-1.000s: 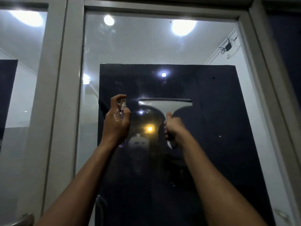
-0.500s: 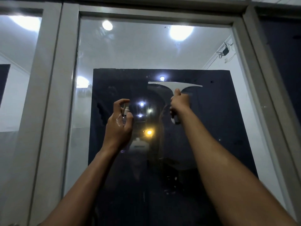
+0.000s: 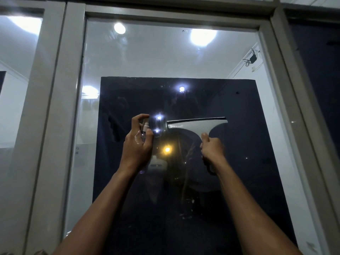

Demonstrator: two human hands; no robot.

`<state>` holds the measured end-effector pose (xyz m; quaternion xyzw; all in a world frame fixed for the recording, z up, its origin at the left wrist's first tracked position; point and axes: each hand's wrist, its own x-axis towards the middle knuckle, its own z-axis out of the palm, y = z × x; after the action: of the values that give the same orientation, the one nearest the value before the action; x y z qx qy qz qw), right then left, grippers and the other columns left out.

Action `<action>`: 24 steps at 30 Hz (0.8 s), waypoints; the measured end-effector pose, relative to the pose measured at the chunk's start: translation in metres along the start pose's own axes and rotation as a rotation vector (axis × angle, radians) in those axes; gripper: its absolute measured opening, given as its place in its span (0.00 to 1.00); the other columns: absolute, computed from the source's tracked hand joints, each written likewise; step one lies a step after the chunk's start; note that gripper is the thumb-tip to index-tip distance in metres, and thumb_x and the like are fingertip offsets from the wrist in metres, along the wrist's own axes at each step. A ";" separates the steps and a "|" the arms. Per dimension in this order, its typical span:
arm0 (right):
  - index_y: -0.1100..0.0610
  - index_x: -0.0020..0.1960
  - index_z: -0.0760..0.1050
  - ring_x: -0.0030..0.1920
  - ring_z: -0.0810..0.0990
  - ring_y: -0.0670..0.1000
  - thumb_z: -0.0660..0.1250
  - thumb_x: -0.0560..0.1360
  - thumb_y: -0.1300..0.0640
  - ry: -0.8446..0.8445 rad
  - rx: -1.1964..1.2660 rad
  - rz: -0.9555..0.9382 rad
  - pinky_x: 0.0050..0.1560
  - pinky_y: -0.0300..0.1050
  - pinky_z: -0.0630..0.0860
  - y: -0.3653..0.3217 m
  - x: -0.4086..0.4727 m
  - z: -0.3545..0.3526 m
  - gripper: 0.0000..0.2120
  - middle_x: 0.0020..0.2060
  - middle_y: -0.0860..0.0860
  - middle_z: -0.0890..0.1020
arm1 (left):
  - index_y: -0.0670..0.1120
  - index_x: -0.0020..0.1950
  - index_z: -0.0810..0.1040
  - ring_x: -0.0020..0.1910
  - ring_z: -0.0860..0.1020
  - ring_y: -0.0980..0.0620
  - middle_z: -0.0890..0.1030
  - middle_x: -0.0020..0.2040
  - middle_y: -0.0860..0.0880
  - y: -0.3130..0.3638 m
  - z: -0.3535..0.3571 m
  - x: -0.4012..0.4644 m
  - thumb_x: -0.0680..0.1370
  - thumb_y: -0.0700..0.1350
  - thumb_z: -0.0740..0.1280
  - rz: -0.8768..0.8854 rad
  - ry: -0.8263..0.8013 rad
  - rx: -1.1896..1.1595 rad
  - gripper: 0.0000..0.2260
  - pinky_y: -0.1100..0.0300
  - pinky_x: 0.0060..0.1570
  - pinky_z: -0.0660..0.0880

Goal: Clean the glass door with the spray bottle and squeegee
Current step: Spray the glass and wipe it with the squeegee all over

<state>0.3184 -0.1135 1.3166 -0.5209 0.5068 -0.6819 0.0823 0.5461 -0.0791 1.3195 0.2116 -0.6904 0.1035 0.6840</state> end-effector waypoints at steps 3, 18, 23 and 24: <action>0.64 0.49 0.79 0.48 0.82 0.61 0.53 0.84 0.43 0.050 -0.012 -0.020 0.49 0.53 0.79 -0.034 0.018 -0.002 0.27 0.48 0.63 0.83 | 0.54 0.68 0.66 0.34 0.79 0.42 0.77 0.38 0.48 0.006 0.000 0.004 0.84 0.41 0.60 0.006 0.009 -0.006 0.14 0.37 0.37 0.79; 0.64 0.55 0.79 0.43 0.80 0.59 0.52 0.84 0.42 0.064 -0.123 -0.019 0.34 0.44 0.71 -0.023 0.026 -0.012 0.28 0.51 0.62 0.82 | 0.52 0.69 0.67 0.36 0.79 0.43 0.77 0.40 0.48 0.003 -0.006 0.002 0.84 0.41 0.60 0.021 0.023 0.019 0.15 0.38 0.38 0.80; 0.64 0.50 0.80 0.46 0.82 0.61 0.51 0.85 0.43 0.062 -0.083 -0.069 0.42 0.51 0.79 -0.025 0.018 -0.019 0.28 0.48 0.63 0.83 | 0.53 0.68 0.67 0.35 0.79 0.41 0.77 0.38 0.48 0.011 0.005 0.006 0.84 0.40 0.60 0.030 0.013 0.007 0.15 0.37 0.38 0.79; 0.64 0.48 0.79 0.47 0.82 0.62 0.51 0.85 0.43 0.062 -0.062 -0.077 0.46 0.55 0.81 -0.029 0.017 -0.021 0.28 0.48 0.63 0.83 | 0.53 0.68 0.67 0.35 0.79 0.41 0.77 0.39 0.47 0.013 0.006 0.008 0.84 0.41 0.60 0.035 0.013 0.006 0.14 0.37 0.38 0.79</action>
<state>0.3062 -0.0981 1.3512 -0.5208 0.5095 -0.6845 0.0239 0.5350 -0.0714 1.3291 0.2010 -0.6891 0.1187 0.6860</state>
